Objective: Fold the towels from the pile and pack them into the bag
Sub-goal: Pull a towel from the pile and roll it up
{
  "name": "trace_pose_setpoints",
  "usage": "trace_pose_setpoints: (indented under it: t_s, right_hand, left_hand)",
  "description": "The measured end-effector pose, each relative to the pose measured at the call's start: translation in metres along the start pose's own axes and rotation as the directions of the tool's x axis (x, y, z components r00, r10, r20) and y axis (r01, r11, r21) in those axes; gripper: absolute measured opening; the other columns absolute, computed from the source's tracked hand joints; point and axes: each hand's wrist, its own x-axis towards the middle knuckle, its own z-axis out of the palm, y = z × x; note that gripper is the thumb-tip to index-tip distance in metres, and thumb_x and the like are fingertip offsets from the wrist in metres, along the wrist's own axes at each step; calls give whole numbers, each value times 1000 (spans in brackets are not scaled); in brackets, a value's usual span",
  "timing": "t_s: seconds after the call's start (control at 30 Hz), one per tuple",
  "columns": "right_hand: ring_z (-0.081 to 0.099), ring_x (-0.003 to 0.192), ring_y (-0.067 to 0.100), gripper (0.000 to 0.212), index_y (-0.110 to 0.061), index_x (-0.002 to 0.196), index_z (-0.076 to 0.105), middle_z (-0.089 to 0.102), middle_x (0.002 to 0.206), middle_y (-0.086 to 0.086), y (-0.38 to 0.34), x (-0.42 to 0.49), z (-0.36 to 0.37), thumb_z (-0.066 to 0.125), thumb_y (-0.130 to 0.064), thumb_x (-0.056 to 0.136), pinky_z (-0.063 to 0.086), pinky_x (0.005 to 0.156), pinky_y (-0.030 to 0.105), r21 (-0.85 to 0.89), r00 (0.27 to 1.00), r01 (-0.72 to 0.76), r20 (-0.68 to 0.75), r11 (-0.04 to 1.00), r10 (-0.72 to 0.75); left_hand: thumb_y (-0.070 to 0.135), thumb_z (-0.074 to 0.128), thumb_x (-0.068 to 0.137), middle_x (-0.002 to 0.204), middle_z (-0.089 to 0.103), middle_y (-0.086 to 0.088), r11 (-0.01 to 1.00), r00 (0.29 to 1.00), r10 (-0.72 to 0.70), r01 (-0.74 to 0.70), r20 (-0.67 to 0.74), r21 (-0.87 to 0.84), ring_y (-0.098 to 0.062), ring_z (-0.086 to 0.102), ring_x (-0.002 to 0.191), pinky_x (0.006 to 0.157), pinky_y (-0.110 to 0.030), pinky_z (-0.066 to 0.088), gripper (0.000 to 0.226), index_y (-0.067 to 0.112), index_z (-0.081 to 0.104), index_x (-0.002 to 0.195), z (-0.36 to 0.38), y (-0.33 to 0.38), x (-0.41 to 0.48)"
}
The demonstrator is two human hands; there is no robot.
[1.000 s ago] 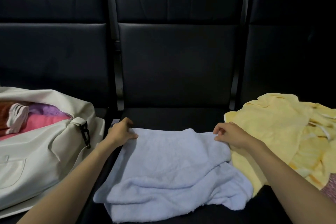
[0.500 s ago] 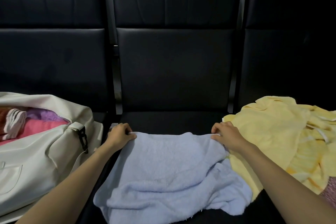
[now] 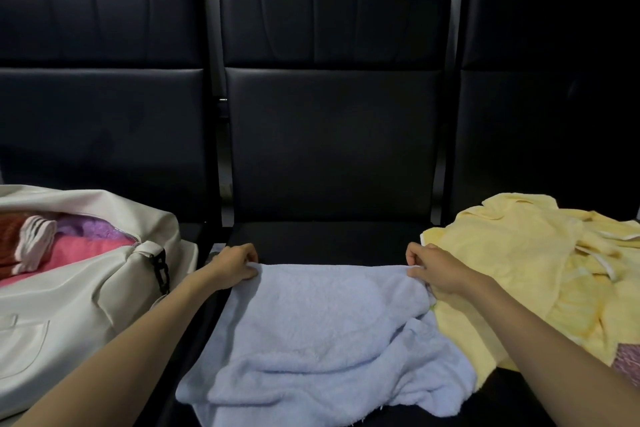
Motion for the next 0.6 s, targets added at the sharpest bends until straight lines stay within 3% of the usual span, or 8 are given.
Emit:
trace_pose_setpoints:
  t_s: [0.13, 0.23, 0.33, 0.5, 0.6]
  right_hand:
    - [41, 62, 14, 19, -27, 82, 45, 56, 72, 8, 4, -13, 0, 54, -14, 92, 36, 60, 28, 110, 995, 84, -60, 990, -78]
    - [50, 68, 13, 20, -27, 81, 52, 61, 79, 1, 4, -23, 1, 57, -10, 90, 42, 64, 27, 179, 993, 91, -96, 980, -74]
    - [56, 76, 14, 18, -24, 79, 56, 63, 83, -3, 6, -27, 2, 62, -10, 88, 44, 68, 24, 205, 994, 62, -100, 977, -42]
    - [55, 73, 12, 6, -16, 83, 60, 63, 82, -1, 3, -24, -2, 63, -13, 87, 43, 64, 21, 163, 996, 6, -85, 987, 8]
    - [53, 70, 10, 9, -17, 81, 59, 61, 80, -3, 2, -21, -1, 64, -12, 87, 40, 61, 18, 161, 994, -36, -99, 986, 52]
  left_hand:
    - [19, 61, 88, 75, 54, 7, 994, 992, 101, -103, 74, 29, -15, 55, 78, 79, -28, 41, 27, 30, 44, 72, -5, -6, -9]
    - [23, 64, 88, 76, 56, 9, 990, 989, 116, -122, 91, 71, -9, 52, 77, 90, -30, 42, 30, 34, 46, 67, -7, -6, -14]
    - [29, 60, 90, 88, 58, 8, 981, 990, 70, -91, 125, 173, -9, 50, 86, 82, -27, 42, 13, 29, 53, 80, -10, -2, -17]
    - [24, 58, 89, 75, 50, 12, 970, 971, 80, -128, 225, 206, -10, 48, 77, 64, -18, 36, 24, 30, 45, 70, -15, 8, -18]
    - [21, 58, 87, 76, 50, 11, 976, 956, 72, -126, 286, 176, -8, 46, 73, 62, -16, 36, 22, 29, 45, 71, -18, 11, -20]
